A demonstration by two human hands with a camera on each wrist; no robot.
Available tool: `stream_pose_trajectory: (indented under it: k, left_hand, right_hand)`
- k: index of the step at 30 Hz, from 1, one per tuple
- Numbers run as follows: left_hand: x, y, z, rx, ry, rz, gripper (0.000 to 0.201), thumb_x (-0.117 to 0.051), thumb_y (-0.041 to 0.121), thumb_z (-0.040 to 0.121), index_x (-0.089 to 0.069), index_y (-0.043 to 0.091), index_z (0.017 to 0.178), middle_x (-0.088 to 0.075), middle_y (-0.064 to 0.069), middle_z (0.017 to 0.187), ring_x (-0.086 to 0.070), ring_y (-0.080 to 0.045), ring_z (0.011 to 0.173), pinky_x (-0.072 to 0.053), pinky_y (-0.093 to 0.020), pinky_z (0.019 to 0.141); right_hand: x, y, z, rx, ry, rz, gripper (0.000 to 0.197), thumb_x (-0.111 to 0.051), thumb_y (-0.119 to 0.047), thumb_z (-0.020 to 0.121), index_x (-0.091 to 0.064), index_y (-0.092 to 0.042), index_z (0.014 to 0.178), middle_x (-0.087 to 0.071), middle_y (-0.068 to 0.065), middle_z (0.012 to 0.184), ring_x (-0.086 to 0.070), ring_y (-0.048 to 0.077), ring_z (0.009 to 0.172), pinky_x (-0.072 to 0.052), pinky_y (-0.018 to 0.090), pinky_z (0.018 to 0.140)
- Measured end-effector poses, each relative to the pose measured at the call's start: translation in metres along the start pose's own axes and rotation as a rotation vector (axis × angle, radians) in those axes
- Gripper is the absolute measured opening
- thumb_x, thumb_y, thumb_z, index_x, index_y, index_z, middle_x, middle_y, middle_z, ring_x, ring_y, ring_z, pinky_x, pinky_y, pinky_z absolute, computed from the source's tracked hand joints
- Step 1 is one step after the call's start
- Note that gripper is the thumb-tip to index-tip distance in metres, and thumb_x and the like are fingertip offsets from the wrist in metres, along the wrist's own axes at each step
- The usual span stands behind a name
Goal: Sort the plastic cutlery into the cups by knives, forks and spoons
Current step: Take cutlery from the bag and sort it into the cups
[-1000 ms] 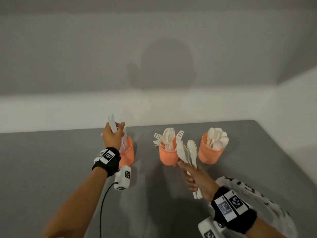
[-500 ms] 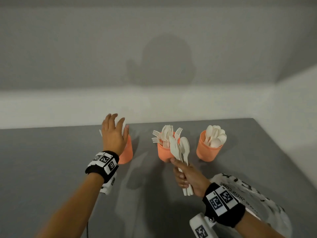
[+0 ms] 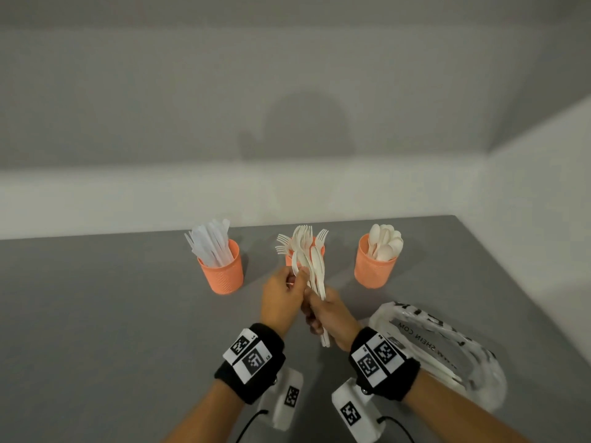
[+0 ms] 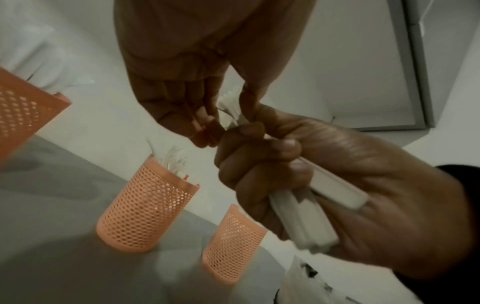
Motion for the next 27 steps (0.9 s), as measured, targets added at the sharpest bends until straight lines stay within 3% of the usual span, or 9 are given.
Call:
stream_pose_trajectory:
  k: [3, 5, 8, 10, 12, 15, 19, 22, 27]
  left_hand:
    - [-0.004, 0.001, -0.006, 0.034, -0.031, 0.044, 0.032, -0.041, 0.017, 0.097, -0.047, 0.012, 0.067, -0.05, 0.002, 0.06, -0.049, -0.006, 0.056, -0.036, -0.019, 0.055]
    - [-0.004, 0.001, -0.008, 0.054, -0.031, 0.053, 0.031, -0.034, 0.015, 0.099, -0.051, 0.008, 0.075, -0.057, -0.007, 0.071, -0.054, -0.022, 0.067, -0.041, -0.03, 0.065]
    - [0.004, 0.007, -0.009, 0.027, 0.053, -0.06, 0.031, -0.03, 0.015, 0.1, -0.052, 0.016, 0.078, -0.063, -0.008, 0.079, -0.061, -0.028, 0.078, -0.048, -0.035, 0.077]
    - [0.017, 0.015, -0.005, 0.007, 0.139, -0.233, 0.027, -0.028, 0.017, 0.101, -0.052, 0.017, 0.086, -0.065, -0.005, 0.071, -0.065, -0.025, 0.07, -0.053, -0.033, 0.072]
    - [0.028, 0.02, 0.0, 0.031, 0.171, -0.392, 0.024, -0.028, 0.017, 0.101, -0.05, 0.016, 0.093, -0.057, 0.001, 0.056, -0.06, -0.014, 0.051, -0.052, -0.026, 0.054]
    - [0.031, 0.023, 0.002, 0.095, 0.055, -0.446, 0.017, -0.037, 0.013, 0.099, -0.053, 0.013, 0.092, -0.041, 0.01, 0.04, -0.035, -0.001, 0.033, -0.031, -0.017, 0.036]
    - [0.012, 0.012, -0.007, 0.191, -0.234, -0.348, 0.008, -0.056, 0.02, 0.091, -0.061, 0.014, 0.092, -0.042, 0.003, 0.051, -0.025, -0.003, 0.033, -0.021, -0.014, 0.034]
    - [0.006, 0.008, -0.012, 0.201, -0.299, -0.404, 0.024, -0.057, 0.026, 0.091, -0.06, 0.006, 0.102, -0.045, -0.01, 0.067, -0.026, -0.004, 0.034, -0.02, -0.014, 0.033]
    - [0.007, 0.02, -0.013, 0.132, -0.282, -0.35, 0.006, -0.058, 0.019, 0.089, -0.06, 0.014, 0.086, -0.055, 0.008, 0.05, -0.043, -0.002, 0.04, -0.025, -0.013, 0.035]
  right_hand:
    - [0.0, 0.004, -0.008, -0.004, 0.007, 0.068, 0.037, -0.039, -0.032, 0.1, -0.049, -0.012, 0.07, -0.044, 0.003, 0.054, -0.037, 0.008, 0.036, -0.031, 0.018, 0.037]
    - [0.0, 0.006, -0.012, 0.004, 0.002, 0.123, 0.041, -0.039, -0.038, 0.098, -0.052, -0.01, 0.071, -0.048, 0.003, 0.052, -0.042, 0.011, 0.037, -0.035, 0.02, 0.039]
    - [0.005, 0.007, -0.015, -0.011, -0.013, 0.21, 0.04, -0.038, -0.036, 0.098, -0.056, -0.005, 0.081, -0.06, 0.006, 0.056, -0.059, 0.015, 0.044, -0.05, 0.025, 0.045]
    - [0.01, 0.01, -0.016, -0.035, -0.027, 0.232, 0.035, -0.036, -0.037, 0.099, -0.056, -0.008, 0.092, -0.067, 0.007, 0.066, -0.066, 0.017, 0.054, -0.057, 0.029, 0.052]
    - [0.017, 0.011, -0.019, -0.043, -0.031, 0.225, 0.033, -0.036, -0.04, 0.097, -0.054, -0.012, 0.095, -0.066, 0.004, 0.065, -0.063, 0.014, 0.051, -0.055, 0.027, 0.05]
    - [0.019, 0.009, -0.026, -0.042, -0.09, 0.184, 0.036, -0.032, -0.046, 0.096, -0.054, -0.017, 0.1, -0.053, -0.002, 0.052, -0.042, 0.007, 0.037, -0.041, 0.02, 0.04]
    - [0.009, 0.009, -0.034, -0.144, -0.258, 0.314, 0.043, -0.022, -0.05, 0.098, -0.053, -0.023, 0.11, -0.034, -0.008, 0.041, -0.027, 0.002, 0.031, -0.029, 0.014, 0.034]
    - [0.005, 0.008, -0.041, -0.207, -0.366, 0.385, 0.047, -0.02, -0.053, 0.096, -0.053, -0.026, 0.114, -0.031, -0.008, 0.036, -0.028, 0.001, 0.028, -0.03, 0.013, 0.034]
    - [0.006, 0.006, -0.047, -0.191, -0.353, 0.227, 0.052, -0.019, -0.057, 0.095, -0.055, -0.025, 0.116, -0.034, -0.008, 0.038, -0.03, 0.003, 0.031, -0.034, 0.016, 0.037]
Point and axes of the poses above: each hand's wrist, its own z-axis towards the middle knuckle, its own x-axis out of the back of the hand, y = z × x, the point moved 6 cm from there along z, towards the middle knuckle
